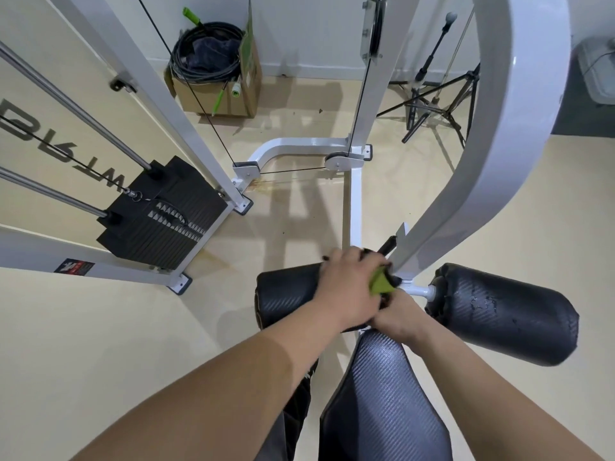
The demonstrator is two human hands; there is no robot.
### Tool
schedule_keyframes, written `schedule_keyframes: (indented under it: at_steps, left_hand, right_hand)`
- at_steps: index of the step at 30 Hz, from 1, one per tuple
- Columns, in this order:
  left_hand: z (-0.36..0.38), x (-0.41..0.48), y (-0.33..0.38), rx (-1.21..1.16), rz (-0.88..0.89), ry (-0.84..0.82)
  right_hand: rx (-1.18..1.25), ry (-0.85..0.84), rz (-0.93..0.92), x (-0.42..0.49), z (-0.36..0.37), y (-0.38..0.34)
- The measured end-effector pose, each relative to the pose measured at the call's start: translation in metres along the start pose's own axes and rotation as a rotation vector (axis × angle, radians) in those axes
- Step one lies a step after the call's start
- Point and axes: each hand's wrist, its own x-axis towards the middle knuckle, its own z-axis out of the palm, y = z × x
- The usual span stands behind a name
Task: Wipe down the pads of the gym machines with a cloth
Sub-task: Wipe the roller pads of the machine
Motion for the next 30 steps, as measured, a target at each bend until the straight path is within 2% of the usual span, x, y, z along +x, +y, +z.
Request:
schedule_keyframes:
  at_steps: [3, 5, 8, 11, 13, 14, 17, 20, 25, 27, 30]
  left_hand:
    - [0.004, -0.002, 0.0, -0.013, 0.18, -0.107]
    - [-0.004, -0.004, -0.022, 0.011, 0.193, -0.045]
    - [-0.02, -0.004, -0.064, -0.006, -0.086, 0.097]
    - [-0.037, -0.001, -0.102, -0.011, -0.391, 0.088]
    - [-0.045, -0.008, -0.099, -0.058, -0.454, 0.073]
    - [-0.043, -0.016, -0.09, -0.037, -0.427, 0.092]
    - [-0.026, -0.046, -0.043, 0.072, -0.187, 0.143]
    - [-0.001, -0.035, -0.013, 0.086, 0.026, 0.058]
    - [0.004, -0.008, 0.012, 0.239, 0.263, -0.096]
    - [-0.001, -0.02, -0.004, 0.224, 0.244, -0.054]
    - [-0.017, -0.052, -0.05, 0.135, 0.046, 0.136]
  right_hand:
    - [-0.003, -0.005, -0.071, -0.006, 0.0, 0.015]
    - [0.169, -0.033, -0.008, -0.008, 0.004, 0.02]
    - [0.296, -0.011, 0.053, -0.003, 0.012, 0.028]
    - [0.259, 0.034, 0.032, -0.001, 0.014, 0.026]
    - [0.26, 0.071, 0.045, -0.002, 0.012, 0.026]
    - [0.268, 0.076, 0.056, -0.003, 0.01, 0.028]
    - [0.315, 0.069, 0.091, -0.008, 0.011, 0.035]
    - [0.317, 0.128, 0.078, -0.013, 0.019, 0.039]
    - [0.309, 0.26, 0.108, -0.017, 0.028, 0.042]
    - [0.294, 0.22, 0.15, -0.02, 0.033, 0.045]
    - [0.307, 0.149, 0.175, -0.022, 0.03, 0.042]
